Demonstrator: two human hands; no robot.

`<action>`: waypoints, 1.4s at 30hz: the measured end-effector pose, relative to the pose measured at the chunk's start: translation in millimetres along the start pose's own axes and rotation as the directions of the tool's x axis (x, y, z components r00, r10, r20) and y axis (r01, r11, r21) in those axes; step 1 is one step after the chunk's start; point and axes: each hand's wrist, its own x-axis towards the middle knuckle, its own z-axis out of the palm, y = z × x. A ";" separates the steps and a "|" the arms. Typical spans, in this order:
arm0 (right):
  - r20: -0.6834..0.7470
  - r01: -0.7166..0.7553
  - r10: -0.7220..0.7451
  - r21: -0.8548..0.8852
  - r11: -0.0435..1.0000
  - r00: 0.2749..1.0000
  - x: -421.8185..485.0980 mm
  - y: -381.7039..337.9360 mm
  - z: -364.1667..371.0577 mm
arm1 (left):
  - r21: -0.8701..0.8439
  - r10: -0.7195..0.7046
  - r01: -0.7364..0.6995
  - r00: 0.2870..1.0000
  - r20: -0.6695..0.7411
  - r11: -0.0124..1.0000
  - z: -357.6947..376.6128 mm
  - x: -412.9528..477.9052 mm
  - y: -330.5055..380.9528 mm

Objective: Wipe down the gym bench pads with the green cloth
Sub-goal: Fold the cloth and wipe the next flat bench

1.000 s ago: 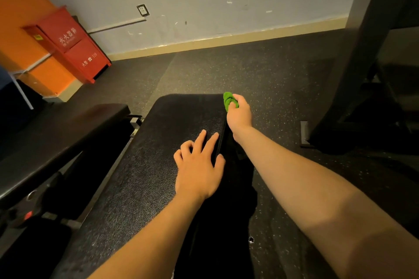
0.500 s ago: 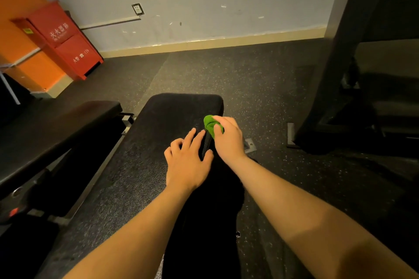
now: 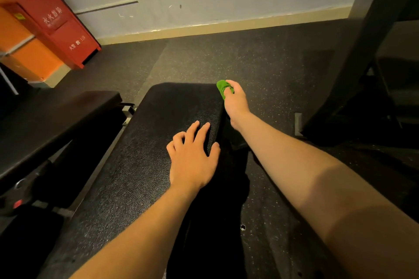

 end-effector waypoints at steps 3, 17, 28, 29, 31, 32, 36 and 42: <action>-0.028 0.096 -0.098 -0.065 0.993 0.995 -14.4 8.9 0.3 | 0.009 -0.004 0.004 1.000 0.002 1.000 1.1 0.6 -0.8; 0.174 0.233 -0.164 -0.535 0.812 0.971 -124.4 14.9 -16.5 | -0.150 0.068 -0.057 0.995 0.073 0.987 -17.4 -13.2 -3.5; 0.229 0.228 -0.094 -0.682 0.695 0.969 -242.0 26.8 -8.0 | -0.049 -0.046 0.050 0.996 0.071 0.998 -34.8 -151.0 -37.1; 0.226 0.229 -0.096 -0.689 0.687 0.969 -253.6 28.4 -7.5 | -0.062 -0.041 0.045 0.997 0.065 0.997 -36.1 -161.8 -39.2; 0.239 0.246 -0.102 -0.712 0.658 0.966 -282.5 31.0 -6.2 | -0.066 -0.007 0.010 0.999 0.050 0.998 -40.1 -186.1 -44.3; 0.246 0.248 -0.098 -0.712 0.656 0.964 -292.4 34.3 -5.9 | -0.082 0.006 -0.002 0.999 0.052 0.997 -40.1 -194.6 -46.3; 0.269 0.275 -0.111 -0.714 0.644 0.957 -341.2 41.5 -6.3 | -0.139 0.051 -0.052 0.999 -0.012 0.989 -44.6 -236.9 -60.7; 0.311 0.335 -0.141 -0.753 0.567 0.940 -403.4 57.0 -4.3 | -0.049 -0.037 0.034 0.997 -0.072 0.998 -50.9 -300.4 -73.6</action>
